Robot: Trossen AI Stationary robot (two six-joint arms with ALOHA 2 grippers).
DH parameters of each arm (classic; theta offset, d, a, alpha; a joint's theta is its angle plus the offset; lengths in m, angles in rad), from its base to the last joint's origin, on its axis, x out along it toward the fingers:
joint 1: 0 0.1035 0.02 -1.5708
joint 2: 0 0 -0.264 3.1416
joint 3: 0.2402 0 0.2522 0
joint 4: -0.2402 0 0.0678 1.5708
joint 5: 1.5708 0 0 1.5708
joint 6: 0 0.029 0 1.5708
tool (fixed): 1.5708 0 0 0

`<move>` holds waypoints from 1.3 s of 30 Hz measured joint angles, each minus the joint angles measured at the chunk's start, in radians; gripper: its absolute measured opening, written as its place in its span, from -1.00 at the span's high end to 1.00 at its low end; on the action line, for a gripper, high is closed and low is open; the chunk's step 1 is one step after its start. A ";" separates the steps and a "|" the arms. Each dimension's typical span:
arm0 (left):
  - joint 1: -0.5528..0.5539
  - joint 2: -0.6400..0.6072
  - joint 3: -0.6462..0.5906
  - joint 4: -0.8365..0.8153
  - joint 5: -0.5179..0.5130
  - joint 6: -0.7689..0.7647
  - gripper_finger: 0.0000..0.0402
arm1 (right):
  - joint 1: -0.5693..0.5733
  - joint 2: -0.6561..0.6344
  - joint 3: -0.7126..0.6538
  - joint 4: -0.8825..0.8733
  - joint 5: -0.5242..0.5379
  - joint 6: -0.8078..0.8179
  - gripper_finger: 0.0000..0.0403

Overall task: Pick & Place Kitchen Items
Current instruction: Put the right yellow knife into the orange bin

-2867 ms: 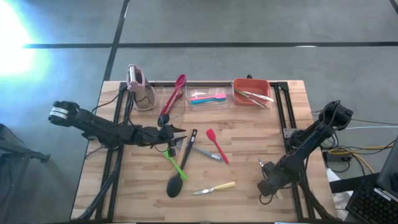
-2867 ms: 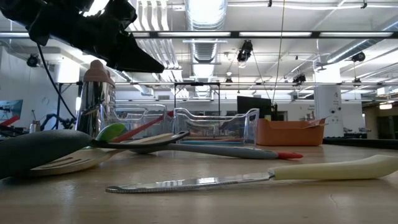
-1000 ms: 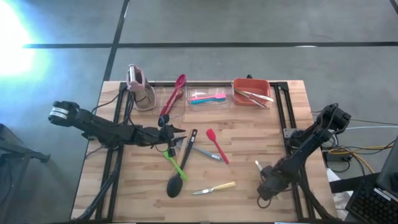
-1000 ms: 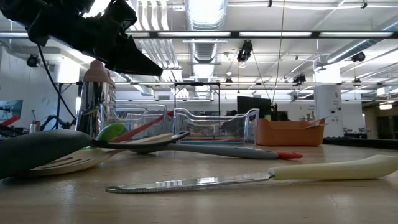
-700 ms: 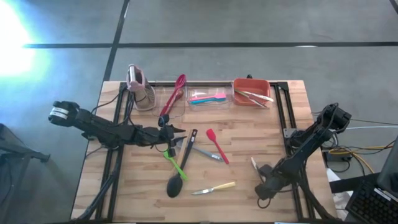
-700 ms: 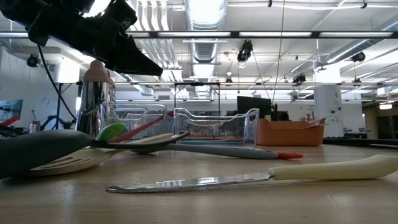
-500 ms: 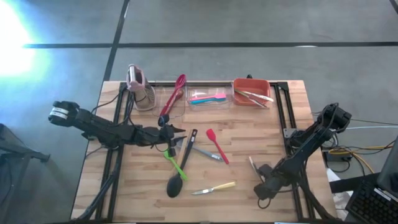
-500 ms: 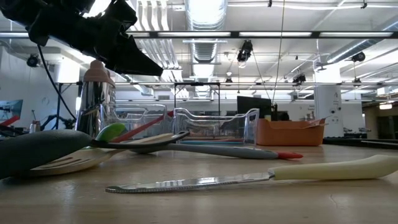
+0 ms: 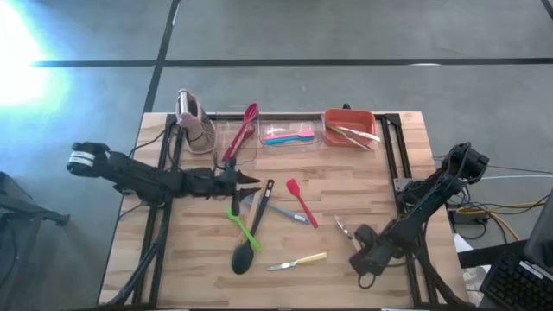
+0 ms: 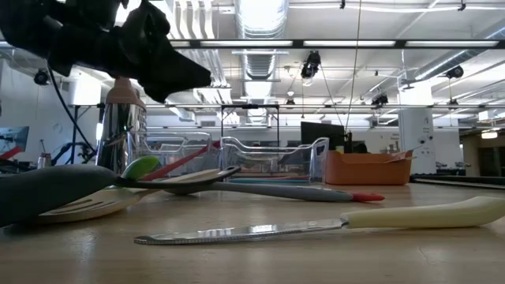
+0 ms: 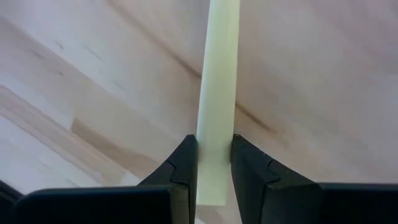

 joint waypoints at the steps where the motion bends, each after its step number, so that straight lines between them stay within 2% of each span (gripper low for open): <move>1: 0.010 0.000 -0.008 0.020 0.029 -0.018 0.37 | -0.004 -0.002 0.000 -0.001 0.015 -0.009 0.72; 5: 0.042 0.002 -0.030 0.027 0.120 -0.084 0.37 | -0.028 -0.013 -0.002 -0.017 0.066 -0.052 0.72; 12: 0.043 0.031 -0.039 0.036 0.132 -0.087 0.37 | -0.097 -0.017 -0.004 -0.018 0.030 -0.128 0.72; 16: 0.044 0.058 -0.025 0.050 0.132 -0.092 0.37 | -0.144 -0.017 -0.004 -0.011 0.046 -0.209 0.72; 22: 0.045 0.137 0.006 0.055 0.189 -0.244 0.36 | -0.198 -0.017 -0.005 0.020 0.056 -0.303 0.72; 27: 0.044 0.254 0.061 0.068 0.322 -0.321 0.36 | -0.215 -0.017 -0.005 0.031 0.056 -0.341 0.72; 31: 0.043 0.345 0.156 0.059 0.403 -0.272 0.36 | -0.219 -0.017 -0.005 0.034 0.060 -0.346 0.72; 34: 0.043 0.397 0.258 -0.009 0.479 -0.163 0.36 | -0.219 -0.017 -0.005 0.036 0.063 -0.351 0.72; 36: 0.043 0.420 0.345 -0.139 0.507 -0.064 0.36 | -0.219 -0.018 -0.005 0.040 0.063 -0.363 0.72; 39: 0.043 0.462 0.488 -0.388 0.483 0.098 0.36 | -0.220 -0.018 -0.005 0.055 0.063 -0.397 0.72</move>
